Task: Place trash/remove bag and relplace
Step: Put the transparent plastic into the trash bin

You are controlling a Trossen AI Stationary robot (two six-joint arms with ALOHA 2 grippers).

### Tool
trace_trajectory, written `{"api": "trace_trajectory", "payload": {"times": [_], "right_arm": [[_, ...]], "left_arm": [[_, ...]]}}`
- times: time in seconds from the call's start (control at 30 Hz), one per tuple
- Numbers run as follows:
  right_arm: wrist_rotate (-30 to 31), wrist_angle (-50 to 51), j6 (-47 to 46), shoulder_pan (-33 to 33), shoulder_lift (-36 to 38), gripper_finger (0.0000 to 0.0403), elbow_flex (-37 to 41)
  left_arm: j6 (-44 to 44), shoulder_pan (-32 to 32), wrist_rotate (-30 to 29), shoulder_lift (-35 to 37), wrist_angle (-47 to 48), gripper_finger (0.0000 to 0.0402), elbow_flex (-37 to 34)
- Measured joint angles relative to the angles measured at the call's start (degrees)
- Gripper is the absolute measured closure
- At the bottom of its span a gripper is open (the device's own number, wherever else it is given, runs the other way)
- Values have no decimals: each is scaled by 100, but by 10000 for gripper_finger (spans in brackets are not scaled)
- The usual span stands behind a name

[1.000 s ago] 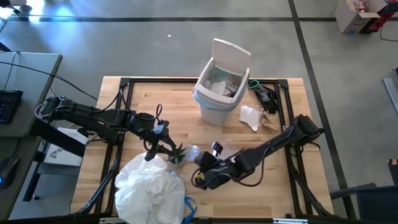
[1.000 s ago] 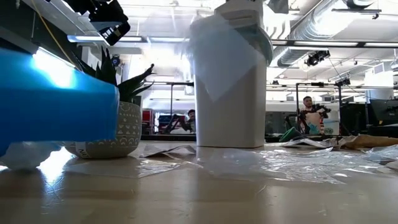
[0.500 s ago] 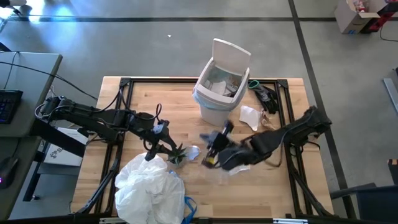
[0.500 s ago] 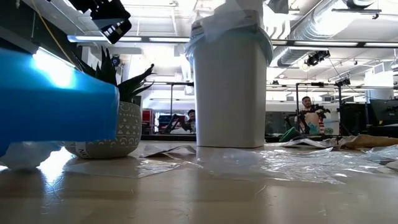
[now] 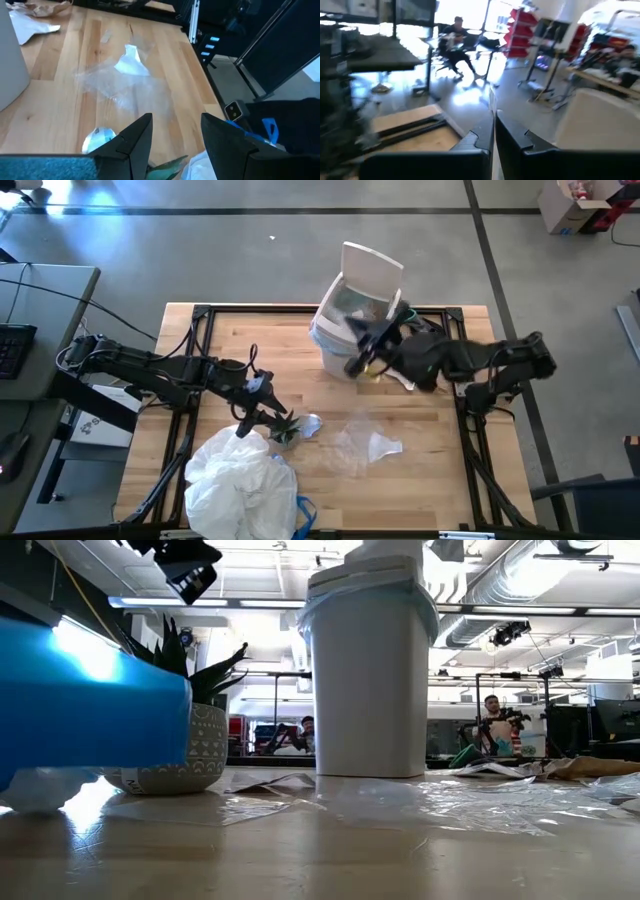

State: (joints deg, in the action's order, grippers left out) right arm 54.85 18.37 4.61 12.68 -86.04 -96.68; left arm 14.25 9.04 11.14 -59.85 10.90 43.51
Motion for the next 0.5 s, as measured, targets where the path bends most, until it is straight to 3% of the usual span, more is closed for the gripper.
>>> {"api": "trace_trajectory", "payload": {"times": [0.23,0.5], "right_arm": [[-584,189,-16,-752,152,403,-2],[-802,1585,-1305,-1235,-46,403,0]], "left_arm": [[58,27,2,-254,-286,248,0],[65,220,7,-838,-515,248,0]]}}
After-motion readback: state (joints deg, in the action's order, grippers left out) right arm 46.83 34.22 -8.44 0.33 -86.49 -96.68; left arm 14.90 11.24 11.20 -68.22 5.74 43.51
